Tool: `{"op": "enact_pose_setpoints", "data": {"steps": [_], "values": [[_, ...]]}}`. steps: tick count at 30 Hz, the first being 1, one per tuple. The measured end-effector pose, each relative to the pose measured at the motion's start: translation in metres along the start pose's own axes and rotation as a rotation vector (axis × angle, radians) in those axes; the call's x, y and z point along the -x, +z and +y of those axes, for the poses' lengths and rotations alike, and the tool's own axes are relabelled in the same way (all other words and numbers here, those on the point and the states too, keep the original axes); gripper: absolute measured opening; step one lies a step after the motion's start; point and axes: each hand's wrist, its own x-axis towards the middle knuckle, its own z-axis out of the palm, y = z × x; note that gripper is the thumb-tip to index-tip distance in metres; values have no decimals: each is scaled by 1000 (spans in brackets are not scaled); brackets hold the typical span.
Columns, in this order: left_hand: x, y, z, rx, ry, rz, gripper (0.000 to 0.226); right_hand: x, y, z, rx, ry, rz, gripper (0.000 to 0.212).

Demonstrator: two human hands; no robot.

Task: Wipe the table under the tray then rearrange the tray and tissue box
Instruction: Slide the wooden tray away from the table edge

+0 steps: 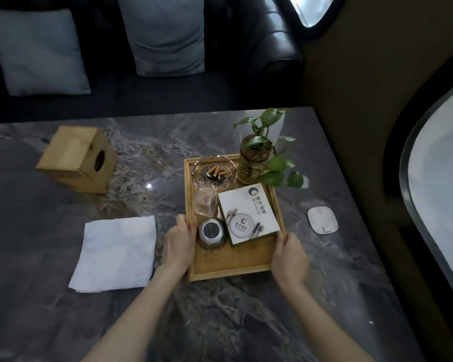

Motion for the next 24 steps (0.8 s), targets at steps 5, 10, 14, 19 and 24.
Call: {"op": "enact_pose_setpoints", "data": {"steps": [5,10,14,19,24], "values": [[1,-8,-20,4,-23,-36,15,15,17,-9,38,15,3,31],[0,-10,-33,20,-20,-55,14,24,26,-13,52,29,22,33],[-1,-10,-37,17,-31,-65,16,28,30,-14,52,47,16,32],[0,-12,-39,17,-24,-79,17,33,34,-12,63,67,19,31],[0,-16,-36,-76,25,-64,24,27,29,-9,145,-2,28,31]]}}
